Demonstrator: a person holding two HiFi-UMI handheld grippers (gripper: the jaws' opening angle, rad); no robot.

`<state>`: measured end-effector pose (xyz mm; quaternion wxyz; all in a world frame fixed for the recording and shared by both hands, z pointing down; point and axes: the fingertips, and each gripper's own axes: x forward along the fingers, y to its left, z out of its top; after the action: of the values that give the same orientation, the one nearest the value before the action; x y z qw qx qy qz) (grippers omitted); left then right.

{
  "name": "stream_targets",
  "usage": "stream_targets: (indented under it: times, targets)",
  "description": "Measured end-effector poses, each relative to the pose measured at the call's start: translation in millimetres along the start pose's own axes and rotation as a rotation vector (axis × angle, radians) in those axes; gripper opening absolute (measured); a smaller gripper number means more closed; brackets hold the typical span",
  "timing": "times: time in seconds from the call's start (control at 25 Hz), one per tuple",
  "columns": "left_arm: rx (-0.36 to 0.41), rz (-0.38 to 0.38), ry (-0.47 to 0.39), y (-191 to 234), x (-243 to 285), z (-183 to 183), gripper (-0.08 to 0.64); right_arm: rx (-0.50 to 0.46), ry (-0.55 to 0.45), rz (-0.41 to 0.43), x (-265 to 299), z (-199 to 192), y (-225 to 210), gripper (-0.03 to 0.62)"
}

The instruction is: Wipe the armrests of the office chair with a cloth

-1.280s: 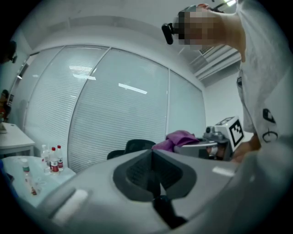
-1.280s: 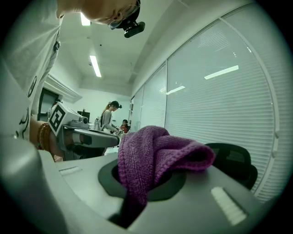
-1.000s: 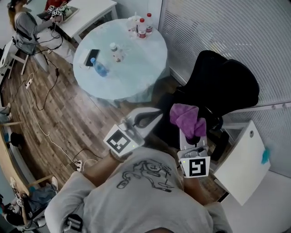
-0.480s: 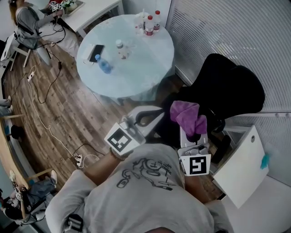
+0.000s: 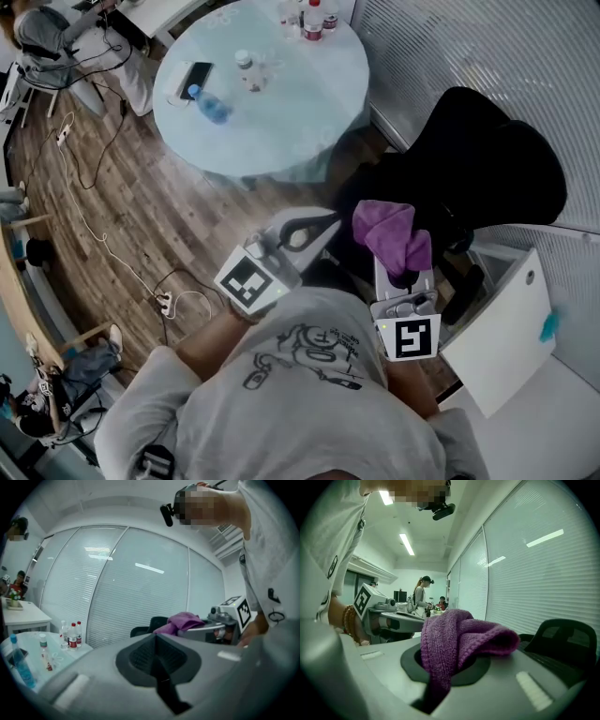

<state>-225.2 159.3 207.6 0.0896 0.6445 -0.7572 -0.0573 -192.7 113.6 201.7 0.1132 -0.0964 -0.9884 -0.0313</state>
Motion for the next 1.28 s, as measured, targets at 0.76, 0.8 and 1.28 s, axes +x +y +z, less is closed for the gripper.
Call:
stream_targets:
  times: [0.76, 0.8, 1.28]
  targets:
    - [-0.050, 0.043, 0.091, 34, 11, -93, 0.000, 0.048, 0.120, 0.084, 34, -91, 10, 0.031]
    - [-0.054, 0.046, 0.094, 38, 11, -99, 0.000, 0.048, 0.129, 0.090, 37, -97, 11, 0.031]
    - [-0.100, 0.063, 0.133, 74, 18, -180, 0.000, -0.011, 0.278, 0.177, 72, -201, 35, 0.031]
